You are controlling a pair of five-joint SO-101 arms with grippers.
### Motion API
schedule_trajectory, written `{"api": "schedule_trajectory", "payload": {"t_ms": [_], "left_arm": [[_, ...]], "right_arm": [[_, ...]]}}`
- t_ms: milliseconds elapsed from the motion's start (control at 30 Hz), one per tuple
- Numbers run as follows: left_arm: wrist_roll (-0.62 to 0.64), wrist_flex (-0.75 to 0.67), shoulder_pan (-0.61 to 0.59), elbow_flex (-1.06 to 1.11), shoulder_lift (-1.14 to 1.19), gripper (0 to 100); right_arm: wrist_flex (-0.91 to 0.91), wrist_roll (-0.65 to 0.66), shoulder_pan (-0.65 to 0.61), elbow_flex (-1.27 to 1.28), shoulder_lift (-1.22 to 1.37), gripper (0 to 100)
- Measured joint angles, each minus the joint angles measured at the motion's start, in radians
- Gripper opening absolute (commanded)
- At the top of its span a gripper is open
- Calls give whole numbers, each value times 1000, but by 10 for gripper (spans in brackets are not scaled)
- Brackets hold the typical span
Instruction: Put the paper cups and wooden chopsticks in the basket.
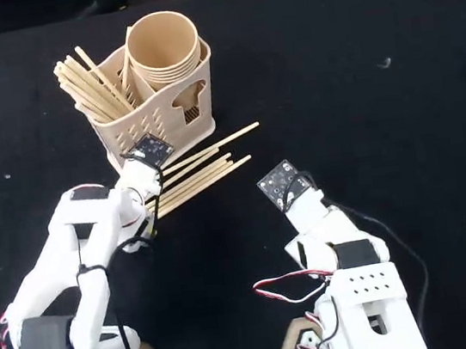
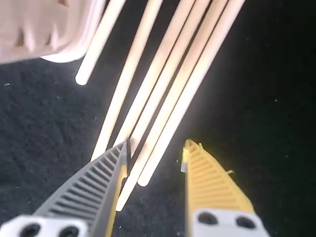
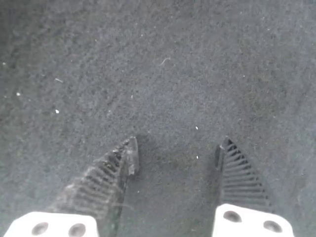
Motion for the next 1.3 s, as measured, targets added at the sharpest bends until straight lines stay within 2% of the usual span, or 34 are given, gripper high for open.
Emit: {"api": "schedule_trajectory", "payload": {"t_ms": [200,767,1300], "left_arm": [[-71,29,5,23,-31,177],[-52,48,8,-32,-38,177],[-49,26,5,-120,140,177]], "right_arm": [[0,0,0,0,0,254],[0,0,0,0,0,254],[0,0,0,0,0,254]]}}
